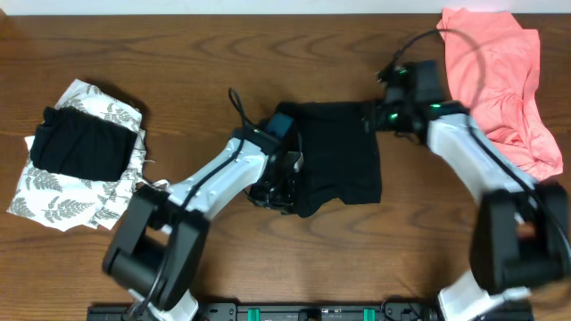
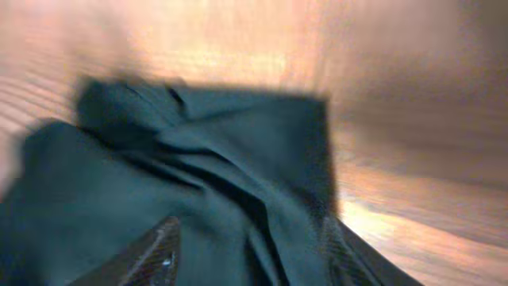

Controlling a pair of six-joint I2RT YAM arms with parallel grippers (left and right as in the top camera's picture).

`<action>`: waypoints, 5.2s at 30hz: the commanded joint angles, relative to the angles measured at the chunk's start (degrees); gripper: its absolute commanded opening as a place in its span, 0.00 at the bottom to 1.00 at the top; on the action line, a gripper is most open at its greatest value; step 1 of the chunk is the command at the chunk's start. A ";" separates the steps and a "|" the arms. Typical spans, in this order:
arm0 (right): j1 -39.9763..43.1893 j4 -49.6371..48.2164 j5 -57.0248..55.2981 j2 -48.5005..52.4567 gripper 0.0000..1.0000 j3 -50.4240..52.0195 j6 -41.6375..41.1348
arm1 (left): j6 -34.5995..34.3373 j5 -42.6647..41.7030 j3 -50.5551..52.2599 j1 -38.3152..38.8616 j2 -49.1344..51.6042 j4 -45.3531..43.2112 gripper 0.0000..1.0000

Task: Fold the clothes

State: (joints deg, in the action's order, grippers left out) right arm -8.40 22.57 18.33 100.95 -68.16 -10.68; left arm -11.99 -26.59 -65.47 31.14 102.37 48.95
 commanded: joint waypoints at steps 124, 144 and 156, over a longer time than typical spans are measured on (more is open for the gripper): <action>10.56 27.71 4.81 -2.71 0.01 -6.84 10.56 | -27.82 3.15 0.00 10.80 13.00 -60.13 0.11; -7.78 22.84 -1.86 -6.91 0.02 -6.84 5.35 | -18.36 -1.88 0.00 7.06 8.87 -50.93 0.06; -9.66 20.72 -3.28 -2.78 0.01 -6.84 5.84 | -9.27 15.63 0.00 3.10 -7.85 -28.04 0.06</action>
State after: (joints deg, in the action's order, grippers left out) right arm -16.95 43.46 16.05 97.78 -74.22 -4.56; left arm -24.62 -16.88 -65.28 34.28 95.96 19.70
